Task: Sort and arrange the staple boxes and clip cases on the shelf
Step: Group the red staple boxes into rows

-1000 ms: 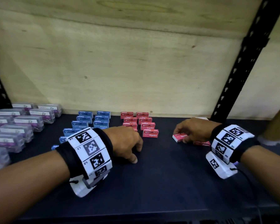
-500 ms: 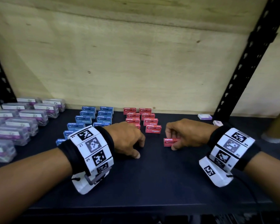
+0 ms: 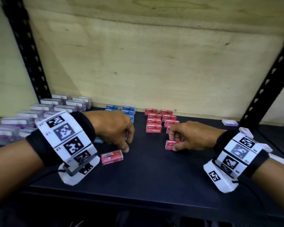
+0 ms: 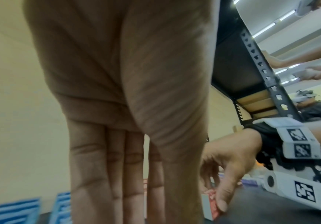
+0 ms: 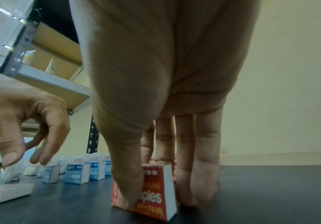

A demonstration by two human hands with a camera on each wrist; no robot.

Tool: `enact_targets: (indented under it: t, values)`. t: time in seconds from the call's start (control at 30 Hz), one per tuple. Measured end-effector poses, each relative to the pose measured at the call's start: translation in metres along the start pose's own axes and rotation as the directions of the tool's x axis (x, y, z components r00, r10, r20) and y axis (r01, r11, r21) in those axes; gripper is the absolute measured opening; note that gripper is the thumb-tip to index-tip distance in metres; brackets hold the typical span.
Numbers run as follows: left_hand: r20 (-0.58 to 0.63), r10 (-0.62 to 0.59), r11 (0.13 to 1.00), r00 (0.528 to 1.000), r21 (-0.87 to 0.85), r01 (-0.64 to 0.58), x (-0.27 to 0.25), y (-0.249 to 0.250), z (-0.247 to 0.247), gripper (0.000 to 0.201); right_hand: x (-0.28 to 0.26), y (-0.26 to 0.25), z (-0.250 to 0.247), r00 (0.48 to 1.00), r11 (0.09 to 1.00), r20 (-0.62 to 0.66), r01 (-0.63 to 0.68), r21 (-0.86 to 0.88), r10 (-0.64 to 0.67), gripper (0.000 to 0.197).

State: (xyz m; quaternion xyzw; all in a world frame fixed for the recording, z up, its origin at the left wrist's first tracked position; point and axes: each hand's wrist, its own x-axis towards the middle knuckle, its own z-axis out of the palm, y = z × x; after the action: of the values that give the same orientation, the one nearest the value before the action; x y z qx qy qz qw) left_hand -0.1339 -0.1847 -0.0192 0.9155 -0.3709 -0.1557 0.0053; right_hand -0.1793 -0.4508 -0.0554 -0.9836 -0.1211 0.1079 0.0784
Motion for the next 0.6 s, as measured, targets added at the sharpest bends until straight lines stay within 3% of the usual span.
enact_targets:
  t: [0.4,0.53,0.6]
  values:
    - [0.066,-0.105,0.994,0.992,-0.009,0.106,-0.028,-0.024,0.029,0.046,-0.002,-0.011,-0.002,0.999,0.991,0.021,-0.041,-0.125,0.044,0.025]
    - [0.03,-0.07,0.997,0.997,-0.024,0.071,-0.03,-0.023,0.033,0.037,-0.004,-0.016,0.002,0.986,0.996,0.142,-0.087,0.018,0.084,0.025]
    - [0.025,-0.036,0.998,0.999,-0.046,0.037,-0.029,-0.022,0.032,0.03,-0.005,-0.017,0.003,0.987,0.997,0.145,-0.078,0.017,0.075,0.023]
